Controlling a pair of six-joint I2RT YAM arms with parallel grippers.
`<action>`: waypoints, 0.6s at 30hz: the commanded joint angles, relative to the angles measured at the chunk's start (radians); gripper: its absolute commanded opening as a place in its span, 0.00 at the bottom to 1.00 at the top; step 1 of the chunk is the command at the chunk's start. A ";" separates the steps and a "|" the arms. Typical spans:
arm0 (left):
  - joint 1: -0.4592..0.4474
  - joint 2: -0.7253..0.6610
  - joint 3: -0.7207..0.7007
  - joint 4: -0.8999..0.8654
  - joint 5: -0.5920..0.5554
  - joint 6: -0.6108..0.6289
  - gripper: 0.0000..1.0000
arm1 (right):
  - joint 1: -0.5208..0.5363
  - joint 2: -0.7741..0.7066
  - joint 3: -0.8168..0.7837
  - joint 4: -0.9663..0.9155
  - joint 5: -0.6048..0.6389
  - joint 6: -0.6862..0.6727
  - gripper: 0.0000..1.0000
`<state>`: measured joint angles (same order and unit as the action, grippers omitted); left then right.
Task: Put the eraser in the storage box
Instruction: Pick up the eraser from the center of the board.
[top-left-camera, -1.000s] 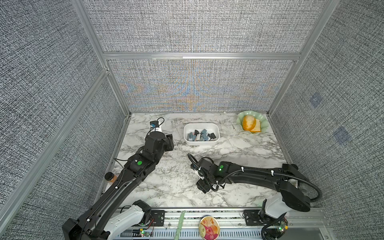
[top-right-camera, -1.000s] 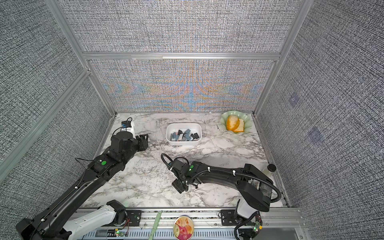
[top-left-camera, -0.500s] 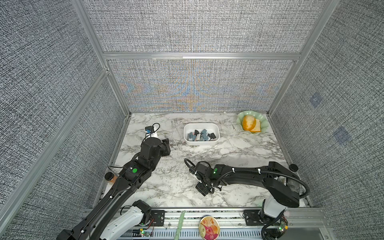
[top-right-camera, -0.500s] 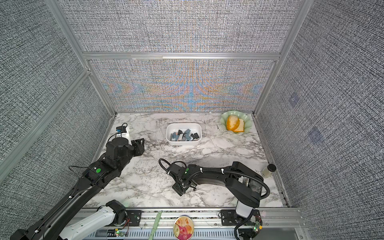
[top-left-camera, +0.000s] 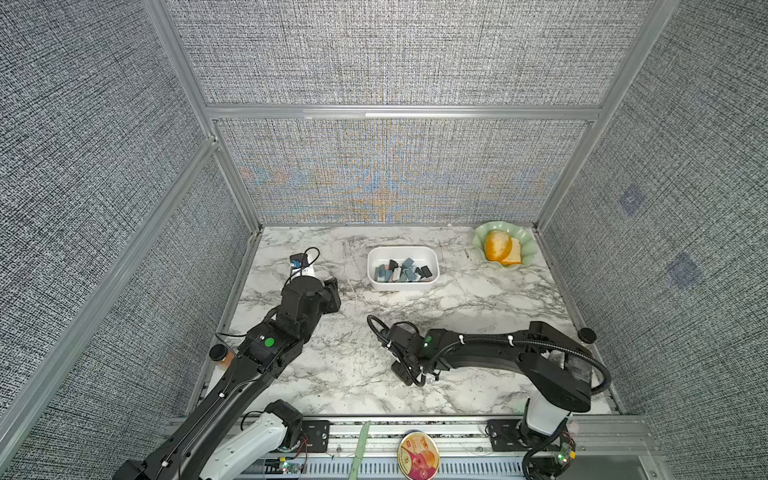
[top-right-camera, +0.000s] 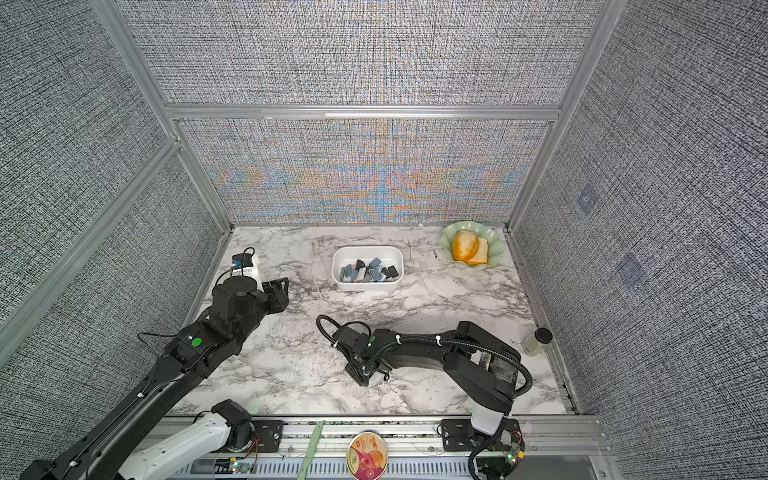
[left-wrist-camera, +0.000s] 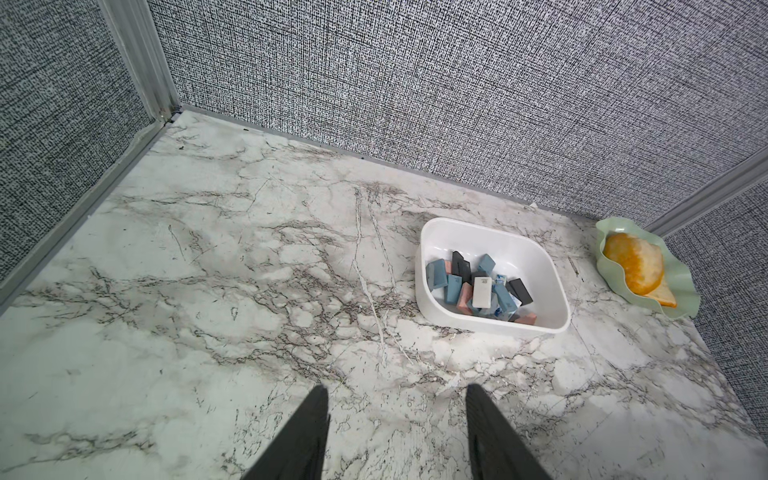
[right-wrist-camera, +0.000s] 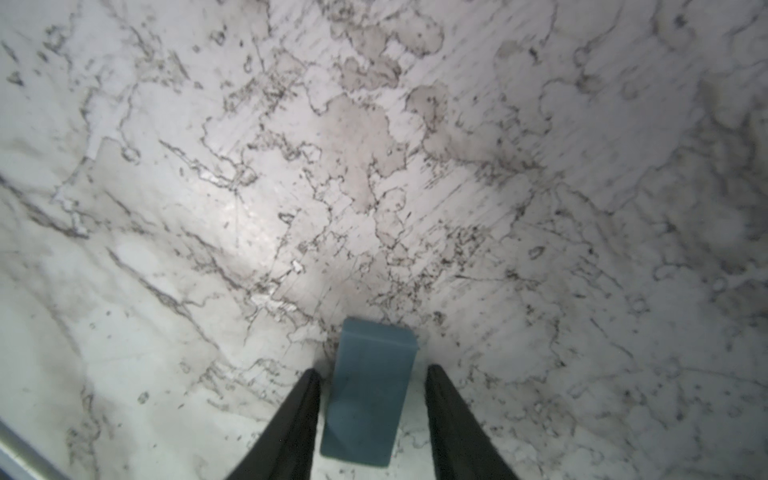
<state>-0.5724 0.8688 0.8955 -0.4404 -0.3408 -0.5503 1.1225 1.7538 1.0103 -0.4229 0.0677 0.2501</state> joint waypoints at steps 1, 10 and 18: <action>0.002 -0.006 -0.001 0.009 -0.011 0.007 0.55 | 0.003 0.019 -0.010 -0.014 -0.068 0.028 0.38; 0.002 -0.009 -0.013 -0.002 -0.024 0.009 0.55 | 0.004 0.023 0.006 -0.032 -0.063 0.036 0.22; 0.002 -0.014 -0.020 0.004 -0.023 0.011 0.55 | -0.005 0.003 0.036 -0.072 -0.036 0.037 0.20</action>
<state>-0.5728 0.8566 0.8757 -0.4435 -0.3592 -0.5499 1.1221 1.7638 1.0359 -0.4274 0.0647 0.2771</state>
